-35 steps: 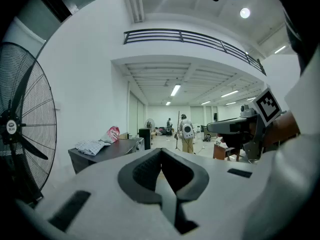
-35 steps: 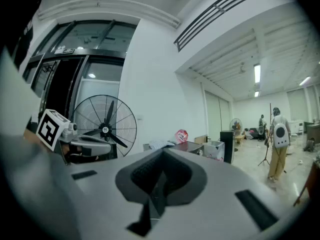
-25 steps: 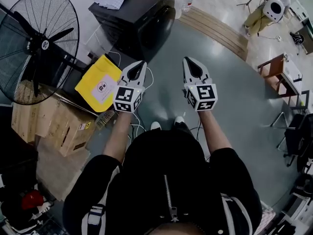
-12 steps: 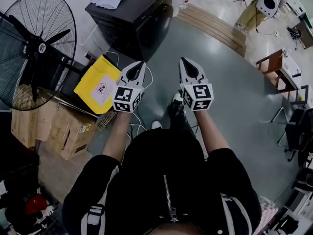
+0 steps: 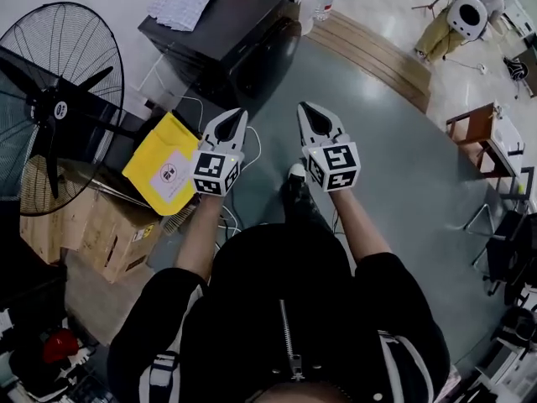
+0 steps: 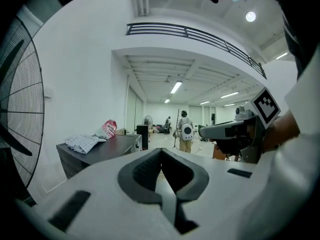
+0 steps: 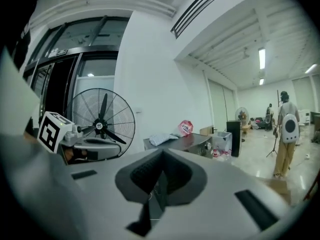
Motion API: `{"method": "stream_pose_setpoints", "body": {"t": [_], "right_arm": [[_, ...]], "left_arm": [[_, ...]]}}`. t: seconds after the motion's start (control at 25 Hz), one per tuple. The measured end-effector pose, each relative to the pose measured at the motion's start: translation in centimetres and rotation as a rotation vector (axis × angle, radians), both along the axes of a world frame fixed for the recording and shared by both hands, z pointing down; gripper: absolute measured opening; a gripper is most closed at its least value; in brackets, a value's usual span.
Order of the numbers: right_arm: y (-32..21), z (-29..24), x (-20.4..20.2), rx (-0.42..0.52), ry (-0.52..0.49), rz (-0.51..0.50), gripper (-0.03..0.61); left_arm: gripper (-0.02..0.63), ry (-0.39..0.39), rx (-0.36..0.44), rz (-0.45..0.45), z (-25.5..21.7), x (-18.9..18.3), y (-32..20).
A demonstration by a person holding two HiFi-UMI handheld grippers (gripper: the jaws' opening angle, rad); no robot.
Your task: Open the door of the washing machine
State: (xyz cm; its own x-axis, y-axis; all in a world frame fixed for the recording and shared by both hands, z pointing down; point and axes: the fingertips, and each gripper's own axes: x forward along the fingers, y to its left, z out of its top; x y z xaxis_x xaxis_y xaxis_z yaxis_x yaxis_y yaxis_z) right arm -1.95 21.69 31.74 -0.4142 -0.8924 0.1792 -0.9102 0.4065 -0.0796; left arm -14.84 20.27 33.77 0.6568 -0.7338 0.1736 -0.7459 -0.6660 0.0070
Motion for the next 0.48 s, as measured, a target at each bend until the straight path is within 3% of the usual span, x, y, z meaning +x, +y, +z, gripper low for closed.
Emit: {"method": "stream_pose_setpoints", "body": {"t": [0.28, 0.48], "right_arm": [[-10.6, 0.5, 2.6, -0.030, 0.000, -0.119, 0.005], [-16.7, 1.7, 2.1, -0.055, -0.002, -0.189, 0.005]], "left_arm": [[0.006, 0.003, -0.030, -0.120, 0.5, 2.2, -9.3], [0.006, -0.006, -0.059, -0.190, 1.5, 1.7, -13.4]]}}
